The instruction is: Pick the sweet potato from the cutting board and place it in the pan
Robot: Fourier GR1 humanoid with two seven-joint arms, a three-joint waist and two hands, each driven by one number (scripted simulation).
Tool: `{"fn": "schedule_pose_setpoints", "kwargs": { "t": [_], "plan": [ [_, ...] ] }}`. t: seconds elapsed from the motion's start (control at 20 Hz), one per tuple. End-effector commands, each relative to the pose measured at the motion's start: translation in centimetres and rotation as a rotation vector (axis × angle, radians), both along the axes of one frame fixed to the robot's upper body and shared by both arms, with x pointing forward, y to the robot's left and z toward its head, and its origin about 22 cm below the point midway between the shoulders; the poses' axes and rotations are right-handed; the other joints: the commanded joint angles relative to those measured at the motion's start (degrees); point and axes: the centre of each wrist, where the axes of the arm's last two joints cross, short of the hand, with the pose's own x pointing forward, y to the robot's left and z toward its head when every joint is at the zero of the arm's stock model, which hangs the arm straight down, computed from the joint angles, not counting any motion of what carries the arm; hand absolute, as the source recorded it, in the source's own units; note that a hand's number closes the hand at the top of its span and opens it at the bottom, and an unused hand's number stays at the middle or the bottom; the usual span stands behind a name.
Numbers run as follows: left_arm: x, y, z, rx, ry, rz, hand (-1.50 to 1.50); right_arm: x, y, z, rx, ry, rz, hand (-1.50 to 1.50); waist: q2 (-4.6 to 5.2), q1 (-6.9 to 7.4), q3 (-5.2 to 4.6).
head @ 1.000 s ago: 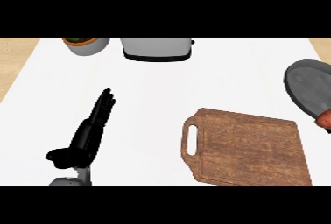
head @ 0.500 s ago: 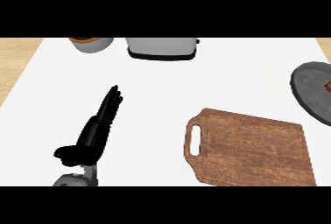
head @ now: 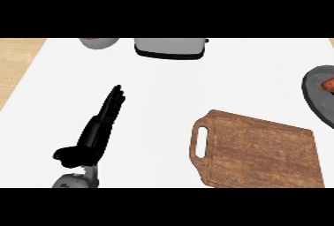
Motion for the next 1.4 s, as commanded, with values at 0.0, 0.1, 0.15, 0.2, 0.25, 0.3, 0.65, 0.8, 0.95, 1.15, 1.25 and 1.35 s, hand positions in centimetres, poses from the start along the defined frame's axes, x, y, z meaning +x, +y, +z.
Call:
{"fn": "schedule_pose_setpoints", "kwargs": {
  "t": [0.0, 0.1, 0.15, 0.2, 0.25, 0.3, 0.65, 0.8, 0.95, 1.15, 1.25, 1.35],
  "plan": [
    [-0.1, -1.0, 0.2, -0.002, -0.017, -0.018, 0.00, -1.4, -1.1, -1.1, -0.096, 0.276, 0.042, -1.50, 0.66, 1.55, 0.11],
    [0.0, -1.4, 0.6, 0.001, -0.007, -0.034, 0.00, 0.2, 0.1, -0.5, -0.035, 0.352, 0.096, -1.50, 0.41, 1.93, 0.12],
    [0.2, -1.5, 0.3, 0.002, -0.017, -0.043, 0.00, 0.5, 0.5, -0.8, 0.029, 0.374, 0.144, -1.50, 0.56, 1.68, 0.16],
    [0.3, -0.9, 0.5, 0.003, -0.001, -0.028, 0.00, 1.1, 1.7, -1.8, 0.066, 0.387, 0.171, -1.50, 0.46, 1.82, 0.20],
    [0.4, 0.4, 0.1, 0.002, 0.000, -0.034, 0.00, 1.3, 2.1, -2.3, 0.068, 0.379, 0.190, -1.50, 0.54, 1.55, 0.18],
    [0.6, -1.2, 1.1, 0.006, -0.014, -0.022, 0.00, 1.9, 2.3, -1.4, 0.093, 0.363, 0.206, -1.50, 0.25, 1.11, 0.24],
    [0.6, -0.3, 0.6, 0.000, -0.012, 0.005, 0.00, 1.9, 1.7, -0.7, 0.287, 0.068, 0.256, -1.50, 0.15, -0.54, 0.34],
    [0.2, 0.6, 0.0, -0.006, 0.007, 0.014, 0.00, 0.5, -0.1, -0.1, 0.386, 0.025, 0.238, -1.50, 0.06, -0.88, 0.29],
    [-0.5, 0.8, -0.4, 0.007, 0.015, 0.030, 0.00, -0.5, -2.1, 1.8, 0.473, 0.032, 0.267, -1.50, -0.22, -1.00, 0.23],
    [-0.4, 0.5, -0.1, -0.004, -0.007, 0.019, 0.00, -2.9, -4.3, 2.0, 0.587, 0.030, 0.313, -1.50, -0.10, -1.37, 0.36],
    [0.1, 0.3, -0.5, -0.009, 0.004, 0.048, 0.00, -4.3, -5.4, 2.0, 0.637, 0.086, 0.383, -1.50, -0.38, -2.54, 0.24],
    [-0.2, -0.1, -0.5, -0.010, 0.019, 0.039, 0.00, -5.0, -6.1, 2.5, 0.671, 0.091, 0.409, -1.50, -0.40, -2.36, 0.35]
  ]
}}
